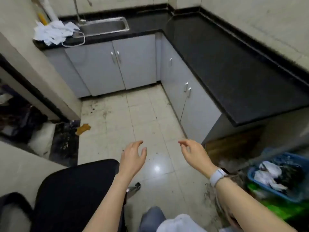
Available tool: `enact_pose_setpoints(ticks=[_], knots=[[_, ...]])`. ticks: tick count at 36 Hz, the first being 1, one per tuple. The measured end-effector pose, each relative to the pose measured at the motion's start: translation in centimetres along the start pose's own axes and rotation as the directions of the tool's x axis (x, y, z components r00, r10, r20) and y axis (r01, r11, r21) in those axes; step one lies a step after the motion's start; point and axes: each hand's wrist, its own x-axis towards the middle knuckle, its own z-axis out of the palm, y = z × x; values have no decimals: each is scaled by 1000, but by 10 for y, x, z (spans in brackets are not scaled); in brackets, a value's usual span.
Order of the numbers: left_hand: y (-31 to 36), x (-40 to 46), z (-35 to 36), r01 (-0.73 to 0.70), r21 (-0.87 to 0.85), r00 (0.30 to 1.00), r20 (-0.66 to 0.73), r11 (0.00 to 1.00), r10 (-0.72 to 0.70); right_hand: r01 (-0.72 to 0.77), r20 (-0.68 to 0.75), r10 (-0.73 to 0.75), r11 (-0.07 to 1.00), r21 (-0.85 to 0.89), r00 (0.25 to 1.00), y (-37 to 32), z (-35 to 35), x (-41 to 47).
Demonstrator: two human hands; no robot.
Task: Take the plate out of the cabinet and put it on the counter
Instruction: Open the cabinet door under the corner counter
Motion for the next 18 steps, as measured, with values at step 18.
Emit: enact_pose_setpoints(ticks=[18], knots=[[-72, 259, -41, 209, -54, 977, 60, 976, -205, -165, 185, 169, 986, -35, 968, -30, 33, 285]])
